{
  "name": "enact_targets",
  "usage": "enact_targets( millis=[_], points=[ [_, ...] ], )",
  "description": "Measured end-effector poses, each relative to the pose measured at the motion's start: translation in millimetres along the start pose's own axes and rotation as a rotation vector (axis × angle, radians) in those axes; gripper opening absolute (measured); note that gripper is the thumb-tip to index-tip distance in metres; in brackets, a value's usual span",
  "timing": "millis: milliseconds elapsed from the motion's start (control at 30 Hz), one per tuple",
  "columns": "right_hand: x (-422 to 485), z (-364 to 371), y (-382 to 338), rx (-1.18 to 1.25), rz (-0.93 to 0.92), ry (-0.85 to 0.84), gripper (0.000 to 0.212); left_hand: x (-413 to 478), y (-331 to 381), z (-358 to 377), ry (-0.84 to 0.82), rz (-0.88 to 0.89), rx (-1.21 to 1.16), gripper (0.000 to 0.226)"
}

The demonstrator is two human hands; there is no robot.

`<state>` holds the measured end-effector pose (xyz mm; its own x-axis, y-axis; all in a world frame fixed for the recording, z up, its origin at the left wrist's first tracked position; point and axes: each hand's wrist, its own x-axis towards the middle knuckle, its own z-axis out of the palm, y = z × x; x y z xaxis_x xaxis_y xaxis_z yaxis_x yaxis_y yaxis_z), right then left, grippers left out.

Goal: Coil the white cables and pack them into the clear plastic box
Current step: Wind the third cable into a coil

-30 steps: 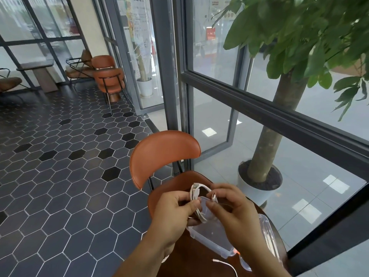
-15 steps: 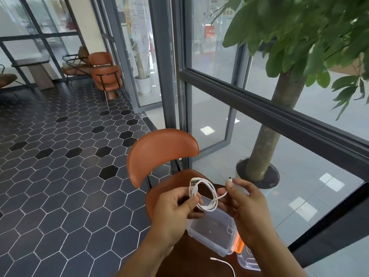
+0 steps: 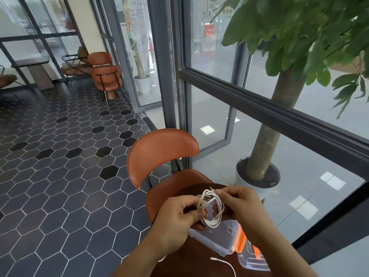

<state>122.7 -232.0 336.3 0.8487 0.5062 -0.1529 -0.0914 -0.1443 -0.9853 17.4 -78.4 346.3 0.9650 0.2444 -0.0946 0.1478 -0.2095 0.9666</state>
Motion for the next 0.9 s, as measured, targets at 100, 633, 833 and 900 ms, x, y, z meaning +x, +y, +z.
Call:
enact_targets(
  millis=[100,633,833,900],
  points=[
    [3,-2,3,-0.057,0.036,-0.149,0.019,0,2,-2,-0.046,0.045,0.120,0.037],
    [-1,-3,24,0.351,0.207,-0.491,0.035,7,7,-6,-0.065,-0.278,-0.005,0.023],
    [-3,-2,29,0.447,0.226,-0.457,0.047,10,4,-8,-0.009,-0.259,0.229,0.019],
    [-5,4,33,0.307,0.171,-0.375,0.026,9,5,-6,-0.024,-0.247,0.353,0.019]
  ],
)
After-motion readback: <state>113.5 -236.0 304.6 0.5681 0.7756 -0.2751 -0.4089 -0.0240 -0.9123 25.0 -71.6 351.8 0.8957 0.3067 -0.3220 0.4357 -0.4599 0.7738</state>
